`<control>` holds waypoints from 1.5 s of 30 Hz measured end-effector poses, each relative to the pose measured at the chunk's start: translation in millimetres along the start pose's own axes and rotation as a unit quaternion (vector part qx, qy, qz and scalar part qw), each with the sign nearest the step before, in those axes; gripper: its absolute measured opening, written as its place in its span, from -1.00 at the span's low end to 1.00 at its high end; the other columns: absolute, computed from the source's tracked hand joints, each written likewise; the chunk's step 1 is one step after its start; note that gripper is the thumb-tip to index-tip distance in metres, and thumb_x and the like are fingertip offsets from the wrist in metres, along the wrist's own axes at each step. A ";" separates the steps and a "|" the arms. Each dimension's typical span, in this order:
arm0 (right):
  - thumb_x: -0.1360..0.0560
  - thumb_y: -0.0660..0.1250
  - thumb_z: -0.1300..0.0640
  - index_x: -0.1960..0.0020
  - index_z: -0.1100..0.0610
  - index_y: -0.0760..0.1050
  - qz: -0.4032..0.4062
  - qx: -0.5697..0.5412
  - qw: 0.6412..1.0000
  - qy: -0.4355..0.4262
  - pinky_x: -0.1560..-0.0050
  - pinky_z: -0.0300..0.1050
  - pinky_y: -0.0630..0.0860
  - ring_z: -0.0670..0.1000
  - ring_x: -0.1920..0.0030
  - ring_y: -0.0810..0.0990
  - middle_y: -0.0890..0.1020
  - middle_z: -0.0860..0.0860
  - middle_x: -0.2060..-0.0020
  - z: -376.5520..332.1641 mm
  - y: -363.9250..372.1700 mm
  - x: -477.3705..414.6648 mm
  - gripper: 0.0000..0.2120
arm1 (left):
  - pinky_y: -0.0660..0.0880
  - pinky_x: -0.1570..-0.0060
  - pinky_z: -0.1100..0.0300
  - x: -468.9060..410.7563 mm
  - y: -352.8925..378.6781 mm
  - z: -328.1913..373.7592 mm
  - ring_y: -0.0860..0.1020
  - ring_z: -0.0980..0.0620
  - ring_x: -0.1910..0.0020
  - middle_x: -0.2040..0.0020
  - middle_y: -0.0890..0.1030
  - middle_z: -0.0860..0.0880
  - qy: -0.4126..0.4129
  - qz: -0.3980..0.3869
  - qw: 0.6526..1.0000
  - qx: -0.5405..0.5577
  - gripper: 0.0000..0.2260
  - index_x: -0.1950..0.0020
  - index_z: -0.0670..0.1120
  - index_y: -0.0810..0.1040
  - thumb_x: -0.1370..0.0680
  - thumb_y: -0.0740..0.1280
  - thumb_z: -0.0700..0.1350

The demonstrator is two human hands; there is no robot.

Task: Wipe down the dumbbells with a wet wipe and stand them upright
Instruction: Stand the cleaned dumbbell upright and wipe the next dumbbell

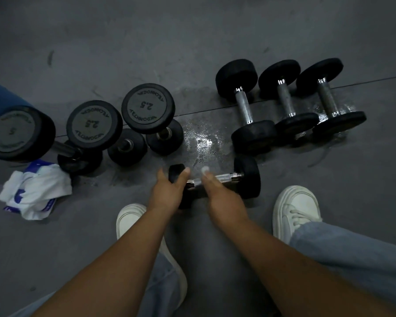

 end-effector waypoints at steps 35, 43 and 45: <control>-0.57 0.10 -0.30 -0.37 -0.21 0.41 0.017 -0.164 0.985 0.048 -0.33 -0.01 0.37 0.09 -0.26 0.52 0.52 -0.03 -0.32 -6.0 -4.6 13.5 -0.58 | 0.49 -0.12 0.06 20.8 6.7 -19.7 0.57 -0.09 -0.10 -0.12 0.58 -0.02 0.020 0.004 1.000 -0.010 -0.44 -0.33 0.11 0.33 -0.41 0.45 0.19; -0.57 0.04 0.17 -0.51 -0.31 0.07 0.010 -0.218 0.976 0.016 -0.38 -0.14 0.31 -0.13 -0.35 0.38 0.29 -0.27 -0.43 -11.7 -4.6 18.3 -0.39 | 0.38 -0.06 0.19 4.3 3.2 -11.6 0.55 -0.07 -0.15 -0.22 0.59 -0.03 0.027 -0.001 1.000 0.001 -0.42 -0.42 0.05 0.34 -0.47 0.41 0.21; -0.56 0.04 0.23 -0.54 -0.26 -0.05 0.048 -0.153 0.985 0.060 -0.30 -0.05 0.40 0.02 -0.31 0.48 0.17 -0.15 -0.53 7.1 -11.7 5.7 -0.33 | 0.36 -0.10 0.21 4.1 0.2 -8.9 0.53 -0.08 -0.24 -0.27 0.56 -0.01 0.032 0.006 0.999 0.015 -0.31 -0.48 0.03 0.28 -0.45 0.44 0.22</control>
Point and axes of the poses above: each hand's wrist, its own x-axis away from the middle knuckle, its own y-axis out of the palm, z = x × y, the point moved 6 cm from there along -x, towards the middle knuckle
